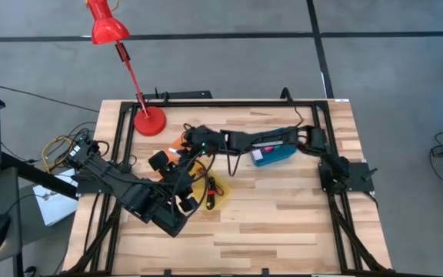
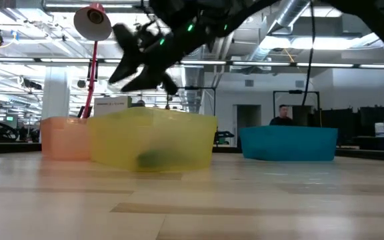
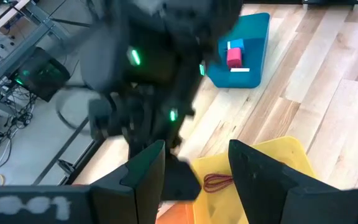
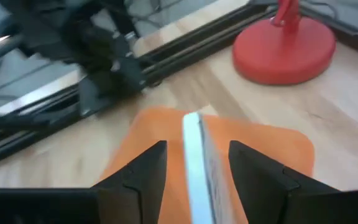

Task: Pick and place items into bin
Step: Return to Home Position

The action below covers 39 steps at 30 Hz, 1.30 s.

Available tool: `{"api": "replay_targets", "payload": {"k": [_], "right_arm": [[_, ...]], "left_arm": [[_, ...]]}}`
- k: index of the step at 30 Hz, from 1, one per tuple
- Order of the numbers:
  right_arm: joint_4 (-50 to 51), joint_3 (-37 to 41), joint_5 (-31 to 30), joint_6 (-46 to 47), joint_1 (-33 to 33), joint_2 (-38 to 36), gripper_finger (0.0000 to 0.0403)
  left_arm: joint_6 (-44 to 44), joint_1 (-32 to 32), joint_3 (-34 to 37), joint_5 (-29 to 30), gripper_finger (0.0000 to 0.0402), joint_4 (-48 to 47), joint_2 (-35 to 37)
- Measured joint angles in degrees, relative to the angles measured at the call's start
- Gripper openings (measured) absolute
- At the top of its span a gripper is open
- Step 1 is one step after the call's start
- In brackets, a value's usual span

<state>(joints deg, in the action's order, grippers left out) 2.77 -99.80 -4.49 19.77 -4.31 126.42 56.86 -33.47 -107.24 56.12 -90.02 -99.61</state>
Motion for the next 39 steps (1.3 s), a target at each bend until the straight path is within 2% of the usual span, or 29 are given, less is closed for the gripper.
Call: {"api": "replay_targets", "payload": {"k": [3,5,10,14,18,25,30,35,39], "right_arm": [[4.1,-0.1,4.3,-0.3,0.0,-3.5,0.017],[6.0,-0.1,4.0,-0.5,0.9,-4.7,0.0168],[8.2,0.1,-10.2,-2.3,3.2,-3.3,0.0152],[9.9,-0.2,-14.7,-2.3,3.0,-0.3,0.0126],[11.2,0.2,-15.0,-1.2,2.2,2.6,0.0093],[11.4,0.1,-13.8,-2.9,2.0,1.7,0.0052],[16.8,-0.1,-6.1,-7.3,3.3,-7.4,0.0038],[31.0,0.0,-6.1,-11.2,6.9,-19.7,0.0028],[39.8,0.4,-7.8,-12.3,12.4,-29.7,0.0023]], "left_arm": [[0.0,0.0,0.0,0.1,0.0169,0.0,0.0],[0.0,0.0,0.0,0.1,0.0169,0.0,0.0],[1.2,0.0,0.0,0.1,0.0169,0.0,0.0],[1.2,0.0,0.0,0.1,0.0169,0.0,0.0],[1.2,0.0,-0.1,0.0,0.0169,0.0,0.0],[1.2,0.0,-0.1,0.1,0.0169,0.0,0.0],[0.0,-0.3,-0.1,-0.2,0.0169,0.1,0.3],[-0.3,-2.8,-0.1,1.2,0.0169,0.0,4.9],[-0.4,-7.0,0.1,8.7,0.0169,0.0,10.8]]}}
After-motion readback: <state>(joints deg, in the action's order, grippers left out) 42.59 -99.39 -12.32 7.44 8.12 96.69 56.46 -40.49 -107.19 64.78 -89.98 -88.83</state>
